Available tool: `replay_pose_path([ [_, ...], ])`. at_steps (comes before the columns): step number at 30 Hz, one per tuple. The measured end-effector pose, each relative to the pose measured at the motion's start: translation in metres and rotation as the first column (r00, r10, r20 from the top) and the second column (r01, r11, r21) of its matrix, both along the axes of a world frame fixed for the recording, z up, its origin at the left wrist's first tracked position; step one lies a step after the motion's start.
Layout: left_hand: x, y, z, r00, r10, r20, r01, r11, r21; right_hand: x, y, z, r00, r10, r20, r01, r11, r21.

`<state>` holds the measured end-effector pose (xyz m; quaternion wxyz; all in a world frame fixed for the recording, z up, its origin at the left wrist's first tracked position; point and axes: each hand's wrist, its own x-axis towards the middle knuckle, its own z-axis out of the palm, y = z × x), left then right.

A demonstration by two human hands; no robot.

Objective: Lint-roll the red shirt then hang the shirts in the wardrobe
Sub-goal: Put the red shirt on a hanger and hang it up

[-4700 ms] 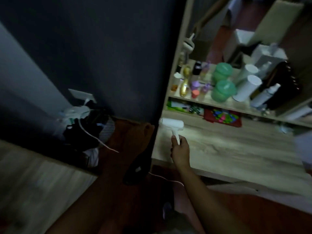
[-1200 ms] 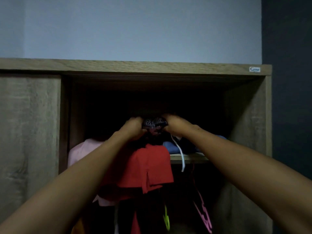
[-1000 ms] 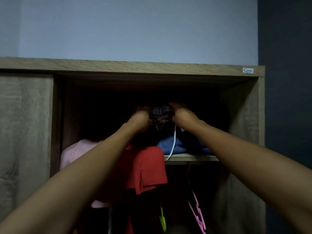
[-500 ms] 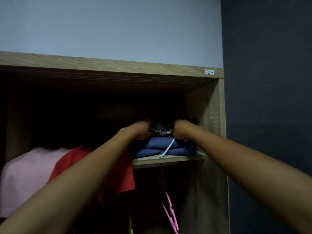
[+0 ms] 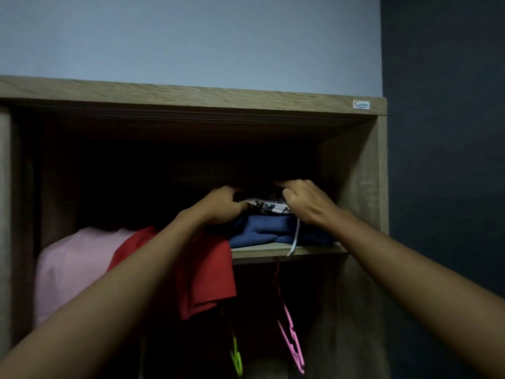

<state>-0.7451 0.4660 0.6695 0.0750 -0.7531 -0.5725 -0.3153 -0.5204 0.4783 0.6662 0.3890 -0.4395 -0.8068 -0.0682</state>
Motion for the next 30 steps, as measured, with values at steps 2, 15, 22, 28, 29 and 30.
replay_pose_path([
  [2,-0.021,0.003,0.002,0.971,0.230,-0.067,-0.234,0.970,-0.061,-0.015,-0.007,0.000,0.997,0.050,-0.066,-0.043,0.994,0.105],
  [15,-0.118,0.022,-0.028,0.787,0.578,-0.217,-0.617,0.748,-0.246,-0.109,-0.011,-0.017,0.991,0.100,0.088,-0.106,0.992,0.071],
  [22,-0.105,-0.034,0.012,0.932,0.357,0.061,-0.362,0.915,0.177,-0.127,0.002,-0.012,0.993,0.106,-0.052,-0.104,0.994,0.045],
  [28,-0.097,-0.118,-0.025,0.977,-0.204,0.066,0.176,0.941,0.289,-0.158,-0.003,0.004,0.958,0.098,-0.268,-0.141,0.979,-0.144],
  [29,-0.097,-0.127,-0.038,0.964,-0.260,0.053,0.244,0.946,0.214,-0.164,-0.006,0.004,0.967,0.082,-0.241,-0.136,0.967,-0.214],
  [30,-0.098,-0.134,-0.050,0.955,-0.291,0.048,0.281,0.947,0.157,-0.170,-0.010,0.001,0.979,0.078,-0.186,-0.130,0.950,-0.283],
])
